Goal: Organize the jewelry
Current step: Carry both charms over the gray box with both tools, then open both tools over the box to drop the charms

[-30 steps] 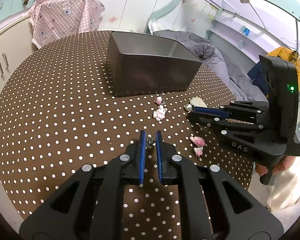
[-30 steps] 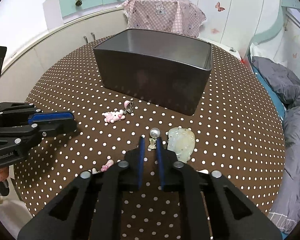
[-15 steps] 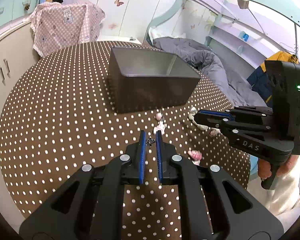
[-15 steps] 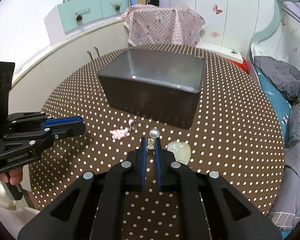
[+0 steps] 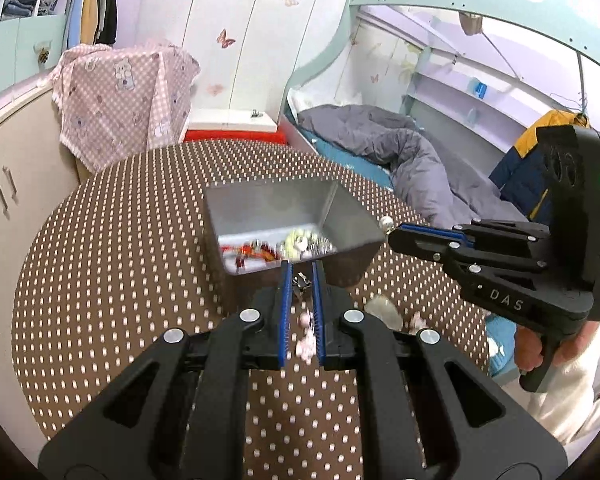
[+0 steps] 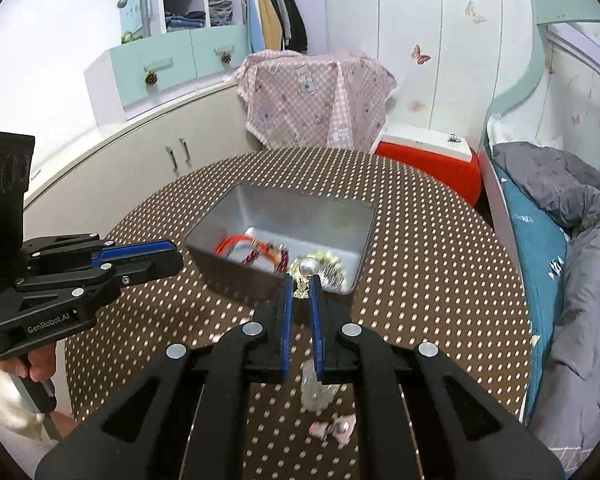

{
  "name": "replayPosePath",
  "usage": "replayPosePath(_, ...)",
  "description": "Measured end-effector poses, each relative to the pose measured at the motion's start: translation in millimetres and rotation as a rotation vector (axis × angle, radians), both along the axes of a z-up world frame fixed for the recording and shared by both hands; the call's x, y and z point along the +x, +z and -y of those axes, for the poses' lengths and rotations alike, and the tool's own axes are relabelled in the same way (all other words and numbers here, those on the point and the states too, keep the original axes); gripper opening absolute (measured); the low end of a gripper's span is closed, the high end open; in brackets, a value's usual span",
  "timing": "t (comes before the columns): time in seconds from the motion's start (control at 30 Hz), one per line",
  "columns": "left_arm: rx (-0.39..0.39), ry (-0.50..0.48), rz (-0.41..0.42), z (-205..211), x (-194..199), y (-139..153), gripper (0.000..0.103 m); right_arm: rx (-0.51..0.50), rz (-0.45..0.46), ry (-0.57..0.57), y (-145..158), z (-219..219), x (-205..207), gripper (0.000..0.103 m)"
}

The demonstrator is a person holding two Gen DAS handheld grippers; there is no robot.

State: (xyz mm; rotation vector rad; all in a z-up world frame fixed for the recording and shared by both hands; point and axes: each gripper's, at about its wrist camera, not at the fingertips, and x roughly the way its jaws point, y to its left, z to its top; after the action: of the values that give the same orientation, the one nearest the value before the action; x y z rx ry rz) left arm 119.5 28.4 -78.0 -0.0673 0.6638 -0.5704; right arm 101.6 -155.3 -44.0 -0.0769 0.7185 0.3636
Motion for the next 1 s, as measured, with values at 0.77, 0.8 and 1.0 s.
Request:
replayPosePath(0.77,-0.045,0.099,-0.001,-9.2,37.3,7.6,0.084,0.035,0.025,-0.095,9.4,27.4,20.7,0.061)
replayPosePath(0.8,-0.037,0.097,0.002,-10.3,35.3,7.0,0.084,0.031,0.027,-0.097,9.3,28.4,19.1,0.063)
replayPosePath(1.0,-0.007,0.108,-0.009,-9.7,29.8,1.2,0.084,0.023,0.008,-0.114,3.6,33.0,15.1,0.068)
